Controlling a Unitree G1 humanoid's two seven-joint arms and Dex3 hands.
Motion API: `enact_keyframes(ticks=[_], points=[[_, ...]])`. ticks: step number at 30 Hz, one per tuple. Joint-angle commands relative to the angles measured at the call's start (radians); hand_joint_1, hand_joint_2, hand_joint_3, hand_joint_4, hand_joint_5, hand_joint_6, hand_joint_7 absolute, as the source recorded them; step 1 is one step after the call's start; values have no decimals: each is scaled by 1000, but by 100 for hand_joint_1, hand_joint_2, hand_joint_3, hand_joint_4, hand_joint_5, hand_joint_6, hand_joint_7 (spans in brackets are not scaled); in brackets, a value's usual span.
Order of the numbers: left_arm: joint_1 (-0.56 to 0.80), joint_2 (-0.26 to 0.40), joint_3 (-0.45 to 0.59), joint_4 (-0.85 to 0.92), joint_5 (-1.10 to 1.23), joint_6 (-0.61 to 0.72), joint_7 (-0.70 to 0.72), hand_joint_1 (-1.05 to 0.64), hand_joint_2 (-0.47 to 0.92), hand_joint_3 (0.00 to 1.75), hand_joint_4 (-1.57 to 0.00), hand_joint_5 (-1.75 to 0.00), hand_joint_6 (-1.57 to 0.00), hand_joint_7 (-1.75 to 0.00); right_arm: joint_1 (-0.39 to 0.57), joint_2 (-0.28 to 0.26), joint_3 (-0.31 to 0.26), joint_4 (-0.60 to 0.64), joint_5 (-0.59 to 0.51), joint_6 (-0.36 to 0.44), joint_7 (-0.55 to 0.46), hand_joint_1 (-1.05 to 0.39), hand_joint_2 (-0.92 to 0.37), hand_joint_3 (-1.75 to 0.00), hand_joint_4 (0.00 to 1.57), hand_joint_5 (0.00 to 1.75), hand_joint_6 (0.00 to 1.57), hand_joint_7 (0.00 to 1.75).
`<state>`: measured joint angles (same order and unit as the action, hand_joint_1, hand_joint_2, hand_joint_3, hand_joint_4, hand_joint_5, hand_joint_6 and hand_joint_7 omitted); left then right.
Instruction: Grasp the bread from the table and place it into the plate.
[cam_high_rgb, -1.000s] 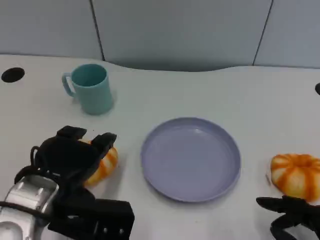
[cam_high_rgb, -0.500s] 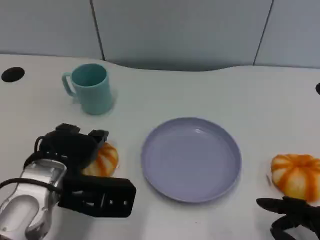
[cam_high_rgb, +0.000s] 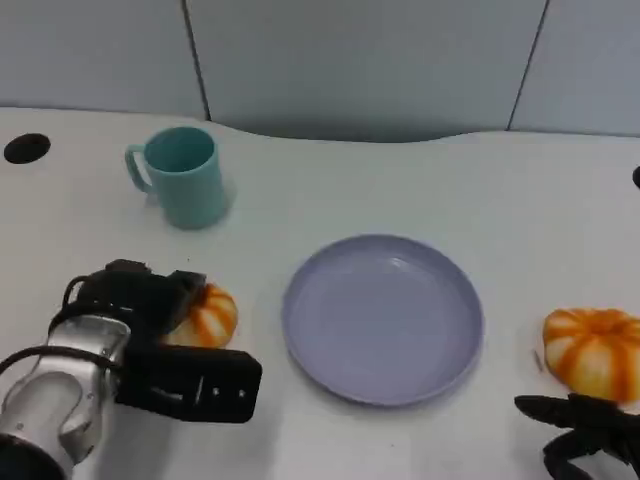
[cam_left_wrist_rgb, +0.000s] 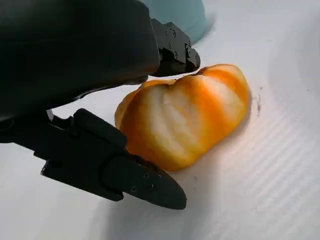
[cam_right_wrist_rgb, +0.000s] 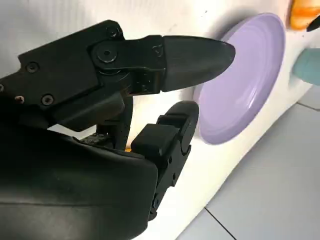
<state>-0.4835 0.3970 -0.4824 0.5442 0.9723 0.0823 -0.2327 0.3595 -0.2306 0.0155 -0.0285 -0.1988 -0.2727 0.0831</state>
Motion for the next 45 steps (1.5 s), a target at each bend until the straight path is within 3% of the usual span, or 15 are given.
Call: enact_keyframes(ticks=[1,6,14,16,19,21,23,26,34,39,41,42,44,45], points=[[-76,-8,-27,131,-55,-55,-29,-61,78,1,0,-1,-4,0,7,-3,-19,-1,28,-25,-3,-41,-92,-49,44,105,78,9],[-157,-31,-56,254,-97,-72,-86,-59,80,1,0,0,0,0,10,-3,-18,-7,18,-27,-12,-41,-92,-48,44,105,79,10],[-176,-28,-83,284,-125,-77,-75,-59,81,1,0,0,0,0,10,-3,-18,-7,18,-28,-13,-41,-92,-48,44,105,79,10],[-212,-62,-89,386,-141,-111,-55,-52,84,2,0,0,0,0,20,4,-20,-23,28,-25,-12,-42,-92,-48,44,105,78,10],[-233,-87,-91,488,-163,-170,10,-47,91,11,0,0,-4,-1,27,11,-22,-33,33,-22,-15,-42,-92,-47,44,104,77,10],[-243,-94,-98,528,-166,-191,46,-51,92,15,0,0,-5,-2,28,13,-22,-35,28,-22,-17,-41,-92,-47,44,103,77,10],[-249,-101,-109,561,-159,-201,79,-43,92,29,0,0,-6,-2,30,13,-22,-36,26,-26,-17,-41,-92,-47,44,103,77,9],[-254,-113,-125,599,-154,-202,123,-40,92,32,-3,-2,-9,-2,35,15,-22,-44,27,-23,-17,-41,-92,-48,46,104,77,10],[-263,-130,-151,661,-159,-203,211,-32,92,26,-19,-10,-28,-8,39,18,-25,-45,32,-24,-14,-43,-92,-48,47,103,77,10],[-272,-133,-179,692,-138,-198,261,-37,92,28,-32,-18,-43,-16,39,14,-29,-41,23,-44,-17,-42,-92,-48,47,104,77,10],[-273,-134,-176,704,-151,-204,276,-40,92,30,-28,-39,-31,-49,40,15,-31,-43,25,-44,-16,-43,-92,-48,47,104,77,10],[-273,-135,-172,708,-159,-207,282,-40,92,27,-22,-64,-19,-83,40,16,-31,-43,26,-44,-16,-43,-92,-48,47,104,77,10],[-274,-133,-163,710,-172,-214,290,-40,92,26,-18,-80,-11,-103,41,17,-33,-45,27,-44,-16,-43,-92,-47,47,105,78,10],[-275,-131,-157,709,-179,-220,290,-41,92,18,-19,-113,-15,-122,41,16,-34,-45,27,-45,-15,-43,-92,-47,47,105,78,10]])
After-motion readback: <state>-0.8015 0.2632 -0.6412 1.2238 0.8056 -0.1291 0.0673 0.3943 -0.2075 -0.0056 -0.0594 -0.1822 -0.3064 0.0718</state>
